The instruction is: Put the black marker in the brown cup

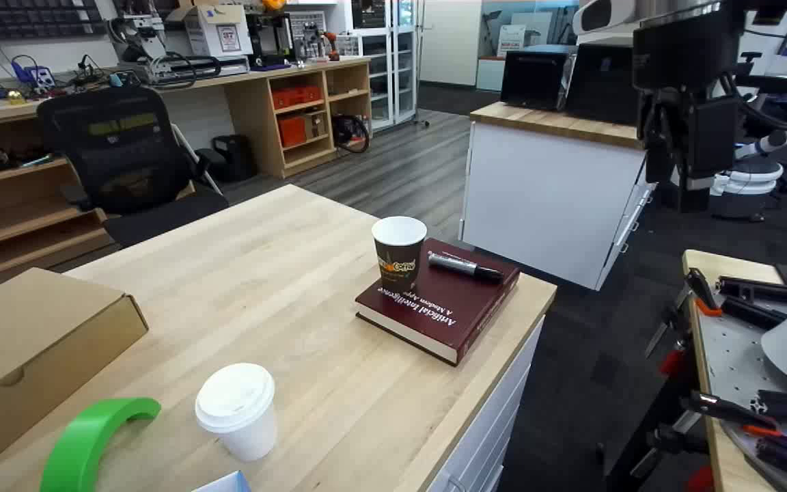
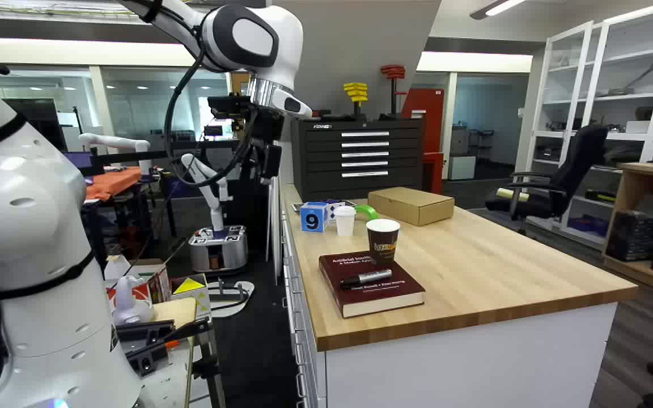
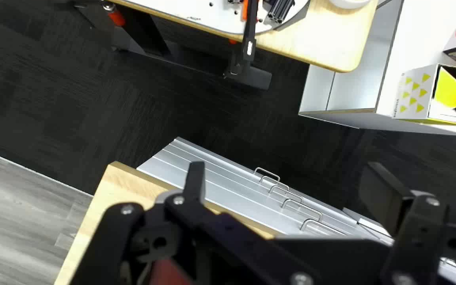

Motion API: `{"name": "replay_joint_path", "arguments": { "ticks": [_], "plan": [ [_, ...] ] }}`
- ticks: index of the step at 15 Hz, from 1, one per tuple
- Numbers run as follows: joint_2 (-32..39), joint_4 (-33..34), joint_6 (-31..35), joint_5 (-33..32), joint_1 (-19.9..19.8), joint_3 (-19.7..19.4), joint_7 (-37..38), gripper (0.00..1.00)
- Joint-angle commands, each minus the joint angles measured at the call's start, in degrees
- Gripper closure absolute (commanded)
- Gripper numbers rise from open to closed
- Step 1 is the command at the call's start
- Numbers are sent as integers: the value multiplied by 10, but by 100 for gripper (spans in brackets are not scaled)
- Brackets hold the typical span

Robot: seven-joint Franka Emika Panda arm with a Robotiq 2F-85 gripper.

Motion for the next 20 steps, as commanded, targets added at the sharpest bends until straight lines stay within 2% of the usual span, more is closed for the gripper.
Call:
{"name": "replay_joint_path", "arguments": {
  "ticks": [1, 8, 11, 16, 20],
  "plan": [
    [0, 1, -2, 0, -1, 1, 0, 0],
    [0, 1, -2, 0, -1, 1, 0, 0],
    [12, 4, 13, -21, -8, 4, 5, 0],
    [54, 12, 120, -112, -31, 4, 8, 0],
    [104, 18, 212, -146, -51, -3, 29, 0]
  ]
}}
